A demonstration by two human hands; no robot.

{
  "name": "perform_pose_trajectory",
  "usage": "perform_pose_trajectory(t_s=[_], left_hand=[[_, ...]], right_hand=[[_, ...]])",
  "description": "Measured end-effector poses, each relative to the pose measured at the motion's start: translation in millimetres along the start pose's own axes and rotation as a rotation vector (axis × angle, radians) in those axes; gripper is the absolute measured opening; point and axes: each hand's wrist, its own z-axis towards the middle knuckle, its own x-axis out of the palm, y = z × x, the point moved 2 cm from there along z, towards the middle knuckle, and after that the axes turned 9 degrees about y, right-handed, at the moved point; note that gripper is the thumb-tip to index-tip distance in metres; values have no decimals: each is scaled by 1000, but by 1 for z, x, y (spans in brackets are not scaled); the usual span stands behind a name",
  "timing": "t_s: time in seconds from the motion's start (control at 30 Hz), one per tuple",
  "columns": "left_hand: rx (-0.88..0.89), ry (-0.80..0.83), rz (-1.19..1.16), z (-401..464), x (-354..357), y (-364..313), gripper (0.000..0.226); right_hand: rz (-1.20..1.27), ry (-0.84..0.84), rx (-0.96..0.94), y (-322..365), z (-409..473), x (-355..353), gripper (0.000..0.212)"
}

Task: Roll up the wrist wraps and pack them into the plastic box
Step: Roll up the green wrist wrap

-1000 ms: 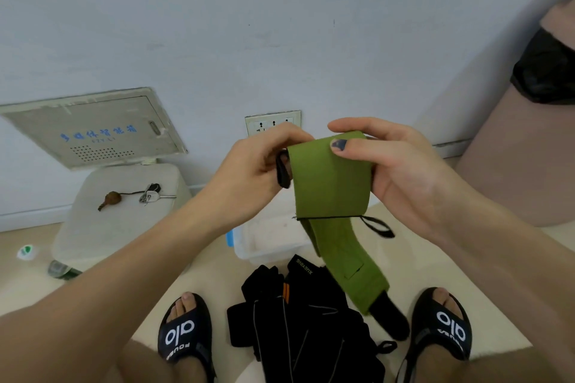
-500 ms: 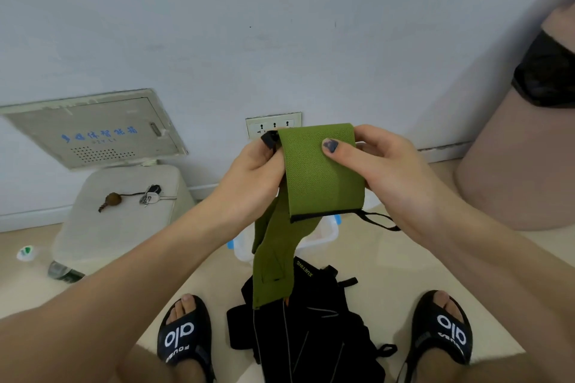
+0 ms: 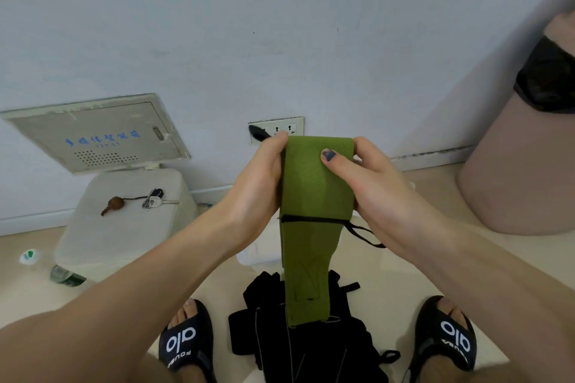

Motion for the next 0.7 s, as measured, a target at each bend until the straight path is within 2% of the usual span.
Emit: perform_pose_trajectory(t_s=[0.2, 0.33, 0.53, 0.67, 0.7], left_hand=[[35, -151, 75, 2, 0, 6, 13], [52, -174, 116, 1, 1, 4, 13], [63, -123, 103, 4, -3, 10, 42], [84, -100, 96, 8, -5, 12, 16], [98, -80, 97, 8, -6, 10, 15]], right_hand=[[18, -53, 12, -3, 0, 8, 12], [30, -65, 28, -3, 0, 13, 14], [72, -79, 20, -4, 3, 13, 11], [106, -82, 8, -4, 5, 13, 7], [102, -88, 0, -3, 6, 12, 6]])
